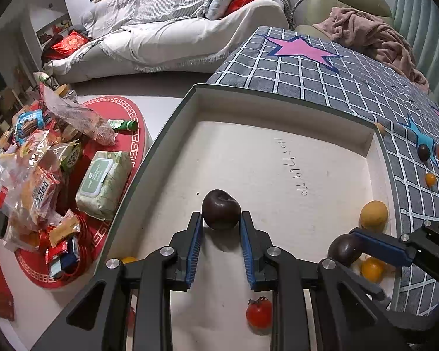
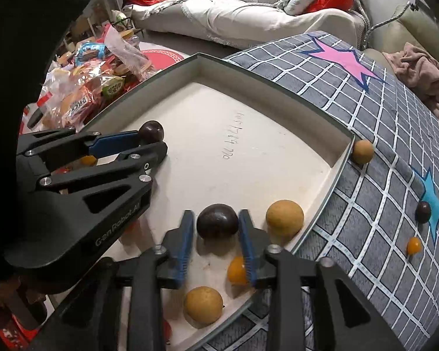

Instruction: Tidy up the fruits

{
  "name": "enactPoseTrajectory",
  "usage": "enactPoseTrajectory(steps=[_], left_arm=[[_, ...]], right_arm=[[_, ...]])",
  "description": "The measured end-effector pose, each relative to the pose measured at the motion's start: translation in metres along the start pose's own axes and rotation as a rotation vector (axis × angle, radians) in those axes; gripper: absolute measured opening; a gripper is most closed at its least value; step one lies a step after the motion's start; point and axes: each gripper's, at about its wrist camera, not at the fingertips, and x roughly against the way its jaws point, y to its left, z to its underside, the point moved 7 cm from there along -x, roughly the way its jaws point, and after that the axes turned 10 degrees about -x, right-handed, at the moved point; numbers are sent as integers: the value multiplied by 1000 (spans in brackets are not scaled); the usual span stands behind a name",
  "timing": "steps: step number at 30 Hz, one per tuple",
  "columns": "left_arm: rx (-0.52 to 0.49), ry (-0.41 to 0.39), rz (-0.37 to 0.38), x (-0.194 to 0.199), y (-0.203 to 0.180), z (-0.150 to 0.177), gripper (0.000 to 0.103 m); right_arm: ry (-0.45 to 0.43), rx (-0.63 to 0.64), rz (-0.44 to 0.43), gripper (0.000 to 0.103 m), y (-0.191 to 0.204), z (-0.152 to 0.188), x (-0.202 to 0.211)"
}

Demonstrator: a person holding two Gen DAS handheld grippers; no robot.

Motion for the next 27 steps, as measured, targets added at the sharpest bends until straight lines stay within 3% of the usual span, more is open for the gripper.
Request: enactPoseTrajectory(steps=[2, 5, 8, 9, 22, 25, 27], left_arm=[[2, 1, 5, 1, 1, 1, 27], [7, 3, 8, 1, 2, 2, 29], [26, -3, -15, 6, 7, 5, 64], [31, -18, -14, 10, 9, 6, 71], [50, -26, 30, 39, 2, 27, 71], [71, -13, 44, 43, 2, 37, 71], [79, -8, 48, 46, 2, 43, 72]], right_arm=[[-14, -1, 1, 61, 0, -1, 5], [-34, 11, 5, 64, 2, -1, 13], [-39, 20, 19, 74, 1, 1, 21], [-44, 20, 12, 76, 0, 2, 24], [-32, -55, 25, 87, -16, 20, 53], [-25, -86, 26, 101, -21, 25, 59], [-30, -99, 21, 103, -23, 28, 64]])
